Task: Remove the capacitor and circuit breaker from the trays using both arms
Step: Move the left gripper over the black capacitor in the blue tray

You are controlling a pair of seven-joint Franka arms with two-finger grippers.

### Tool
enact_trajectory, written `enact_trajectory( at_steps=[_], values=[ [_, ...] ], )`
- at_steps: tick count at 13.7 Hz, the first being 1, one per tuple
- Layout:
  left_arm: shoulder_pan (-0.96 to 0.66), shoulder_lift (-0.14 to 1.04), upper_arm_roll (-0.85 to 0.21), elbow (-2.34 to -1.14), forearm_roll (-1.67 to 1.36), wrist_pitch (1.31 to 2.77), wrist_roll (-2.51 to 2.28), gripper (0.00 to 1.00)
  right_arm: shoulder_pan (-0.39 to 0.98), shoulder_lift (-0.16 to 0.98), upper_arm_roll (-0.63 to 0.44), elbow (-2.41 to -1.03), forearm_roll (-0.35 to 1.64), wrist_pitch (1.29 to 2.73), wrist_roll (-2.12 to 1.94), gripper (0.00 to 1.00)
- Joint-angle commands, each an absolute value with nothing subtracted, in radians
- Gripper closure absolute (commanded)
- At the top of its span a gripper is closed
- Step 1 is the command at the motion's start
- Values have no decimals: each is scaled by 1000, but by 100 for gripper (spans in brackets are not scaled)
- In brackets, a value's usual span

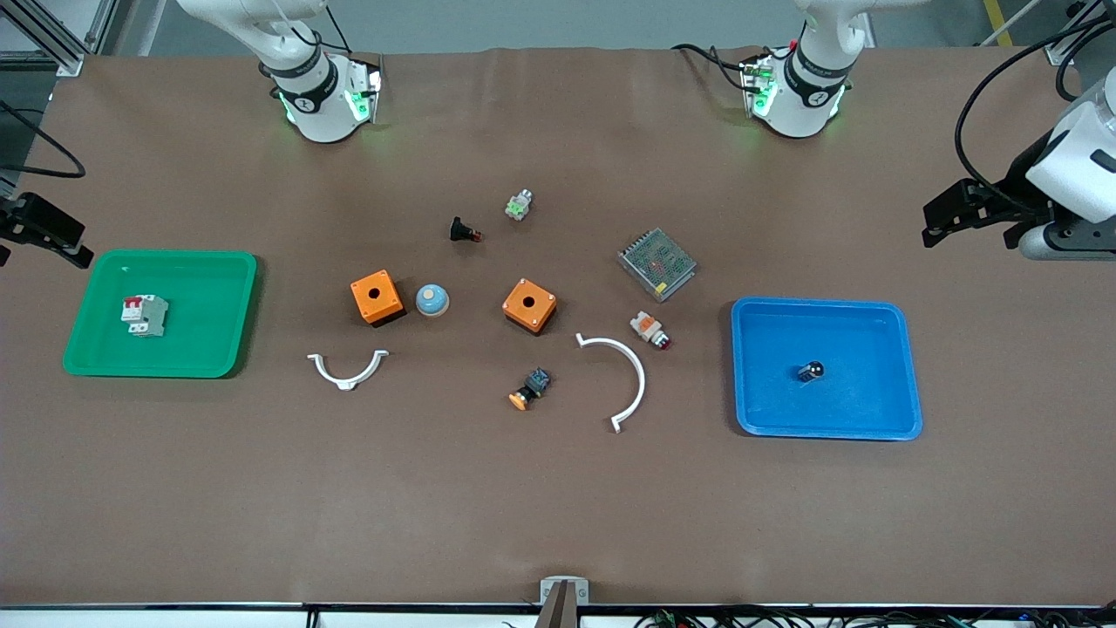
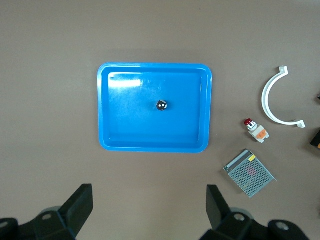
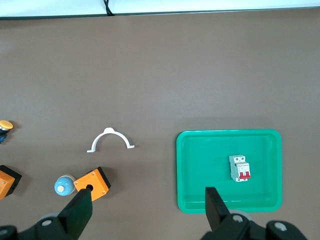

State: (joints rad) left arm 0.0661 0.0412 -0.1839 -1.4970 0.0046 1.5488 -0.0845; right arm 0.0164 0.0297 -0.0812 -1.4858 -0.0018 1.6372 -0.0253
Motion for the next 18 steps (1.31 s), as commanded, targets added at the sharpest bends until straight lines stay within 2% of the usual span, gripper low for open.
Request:
enact_trajectory(
  at_steps=[1,4,8,10,13,18],
  values=[
    [74,35,-189,-1485,11,1523,-69,0,0,40,-67,-1463,-9,1625,-12,0],
    [75,46,-189,-1483,23,1525,-72,0,3,40,-67,-1463,-8,1623,-12,0],
    [90,155,-187,-1528,21,1564,-67,0,0,40,-67,-1470,-20,1617,-18,0],
    [91,169,-187,-1638,21,1703,-69,0,-32,51,-72,-1479,-20,1612,-25,0],
    [97,185,-187,-1793,37,1924,-77,0,-138,129,-72,-1477,-21,1615,-101,0],
    [97,317,-187,-1881,38,2172,-83,1,-319,336,-71,-1486,-26,1676,-389,0]
  ],
)
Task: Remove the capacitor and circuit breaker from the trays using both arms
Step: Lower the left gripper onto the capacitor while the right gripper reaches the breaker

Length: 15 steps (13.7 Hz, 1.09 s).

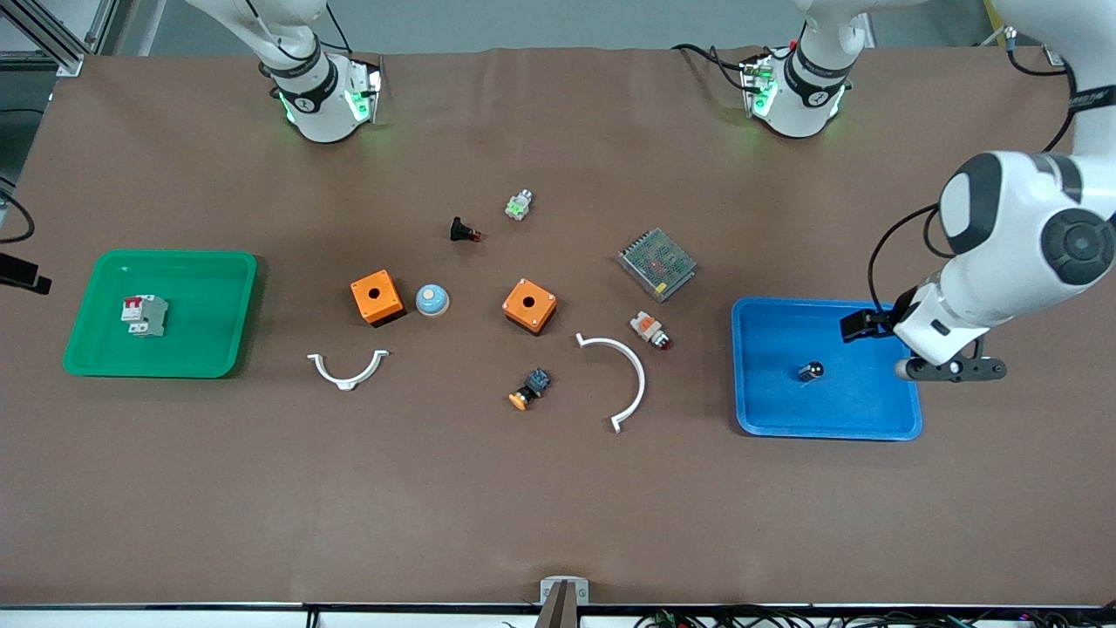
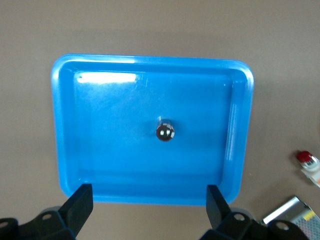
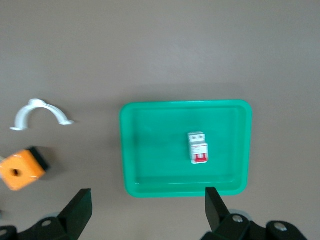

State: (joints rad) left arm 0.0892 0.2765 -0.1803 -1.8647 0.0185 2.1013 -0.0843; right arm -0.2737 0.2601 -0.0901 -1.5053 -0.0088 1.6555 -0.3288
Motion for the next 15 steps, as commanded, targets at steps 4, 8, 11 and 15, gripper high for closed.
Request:
enact_trajectory(
  at_steps=[4,8,11,15],
  values=[
    [95,454,-187,-1881,38,2293,-84,17,-365,414,-71,-1584,-25,1816,-509,0],
    [94,520,-189,-1878,38,2322,-87,26,-417,440,-68,-1708,-12,2001,-619,0],
    [91,552,-189,-1876,38,2355,-87,35,-434,437,-67,-1824,-9,2170,-701,0],
    [86,572,-189,-1865,38,2367,-87,61,-434,423,-66,-1937,25,2253,-699,0]
  ],
)
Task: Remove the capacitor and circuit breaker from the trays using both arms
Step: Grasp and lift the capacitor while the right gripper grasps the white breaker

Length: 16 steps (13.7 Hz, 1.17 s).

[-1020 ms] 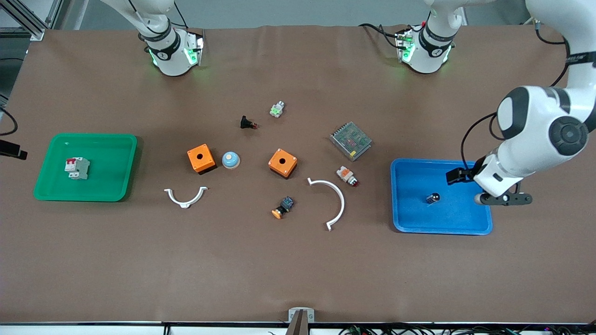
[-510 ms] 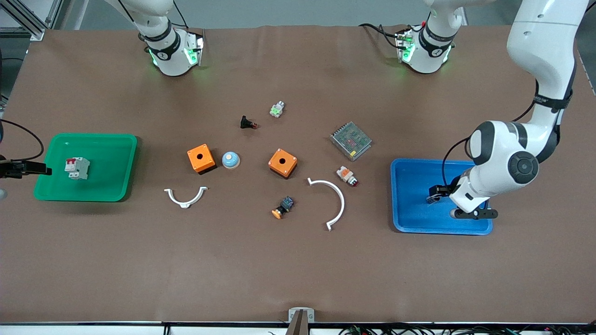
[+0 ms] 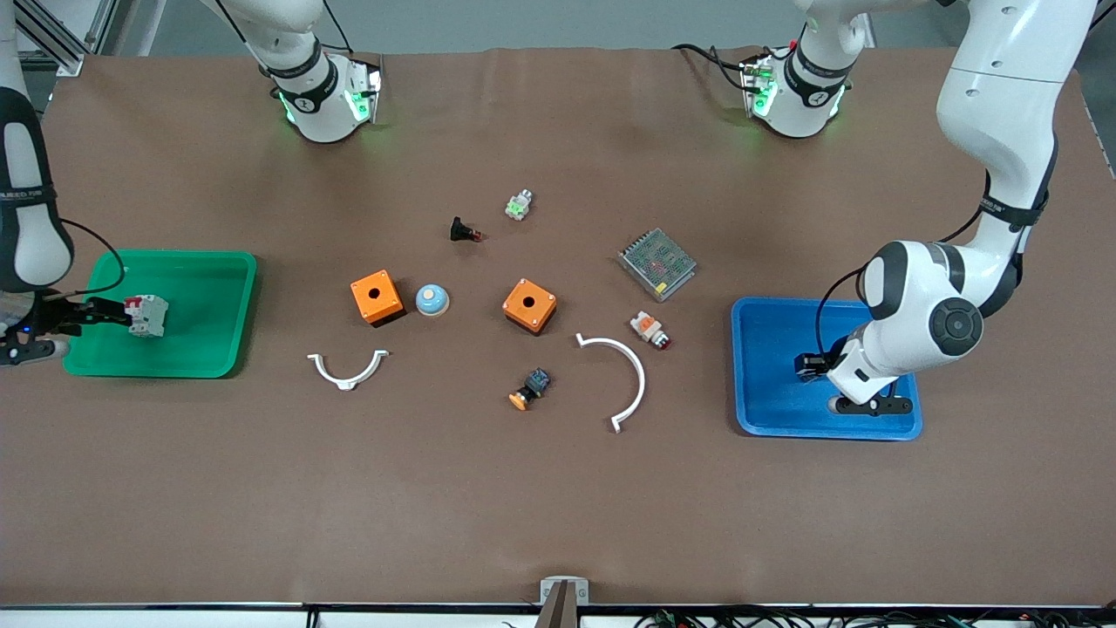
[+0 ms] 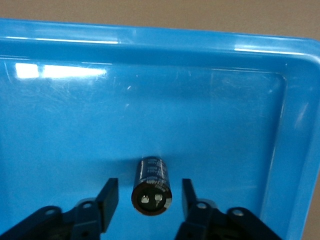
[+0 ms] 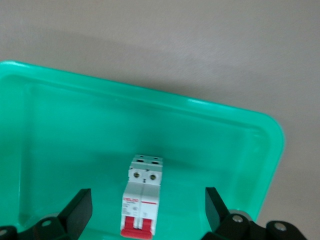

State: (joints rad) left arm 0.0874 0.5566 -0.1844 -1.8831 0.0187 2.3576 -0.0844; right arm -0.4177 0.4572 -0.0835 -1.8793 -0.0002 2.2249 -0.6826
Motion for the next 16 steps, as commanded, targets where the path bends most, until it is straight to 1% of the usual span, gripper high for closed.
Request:
enact_trajectory(
  at_steps=[1,2,3,5,6,8,12,13,14,15,16],
  values=[
    [84,574,-189,-1859,38,2367,-87,76,-434,423,-67,-1950,26,2270,-698,0],
    [83,571,-189,-1855,38,2367,-86,89,-434,425,-67,-1969,26,2290,-698,0],
    [83,560,-195,-1855,38,2361,-84,95,-431,425,-67,-1989,26,2327,-698,0],
    [63,499,-210,-1856,38,2324,-86,99,-433,425,-69,-2011,26,2356,-698,0],
    [39,465,-215,-1855,38,2284,-84,99,-433,425,-69,-2013,26,2355,-698,0],
    [-35,405,-218,-1853,38,2254,-89,99,-434,425,-71,-2028,26,2346,-699,0],
    [-199,396,-216,-1844,43,2246,-301,99,-451,426,-72,-2029,25,2333,-698,1],
    [-234,402,-218,-1839,48,2247,-372,99,-453,426,-72,-2028,25,2332,-693,3],
    [-279,411,-218,-1839,48,2252,-435,99,-453,426,-72,-2028,25,2332,-692,8],
    [-325,425,-216,-1838,48,2256,-507,99,-453,426,-74,-2028,23,2332,-692,15],
    [-359,439,-218,-1839,48,2270,-587,99,-453,428,-74,-2026,21,2332,-692,27]
  ],
)
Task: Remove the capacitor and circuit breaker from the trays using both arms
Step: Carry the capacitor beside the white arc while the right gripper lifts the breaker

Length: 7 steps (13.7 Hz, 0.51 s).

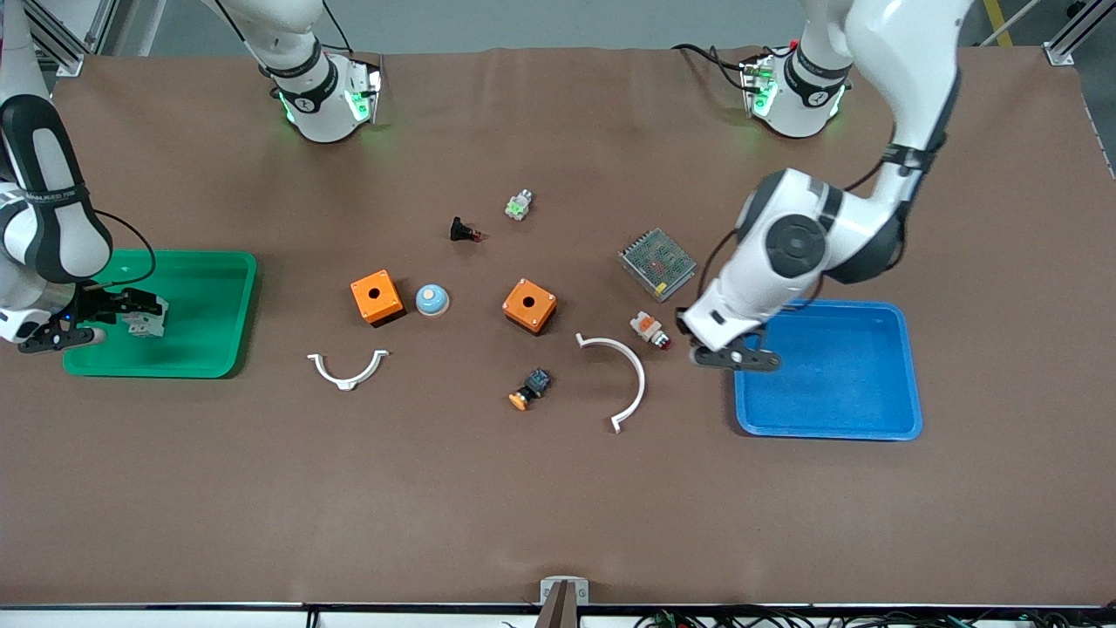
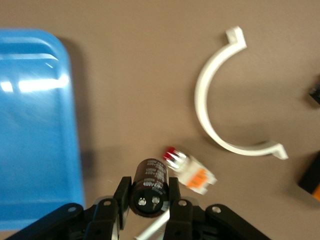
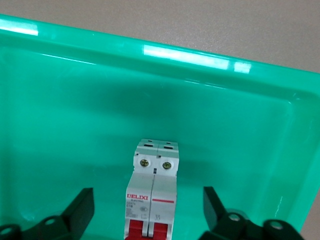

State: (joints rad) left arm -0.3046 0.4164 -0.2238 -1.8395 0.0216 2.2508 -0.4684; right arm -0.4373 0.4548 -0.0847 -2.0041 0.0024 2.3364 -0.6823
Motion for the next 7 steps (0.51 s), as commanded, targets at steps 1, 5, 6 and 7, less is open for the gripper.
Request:
enact_trajectory(
  at_steps=[1,5,6,7],
  values=[
    [-400,454,-218,-1841,48,2289,-668,98,-453,428,-74,-2026,21,2332,-692,40],
    [-521,511,-216,-1841,48,2368,-891,98,-445,426,-74,-2017,18,2280,-684,78],
    [-543,524,-215,-1841,49,2387,-919,98,-445,425,-75,-2010,12,2261,-672,84],
    [-558,535,-213,-1841,61,2394,-943,97,-443,423,-74,-2002,12,2257,-645,87]
  ],
)
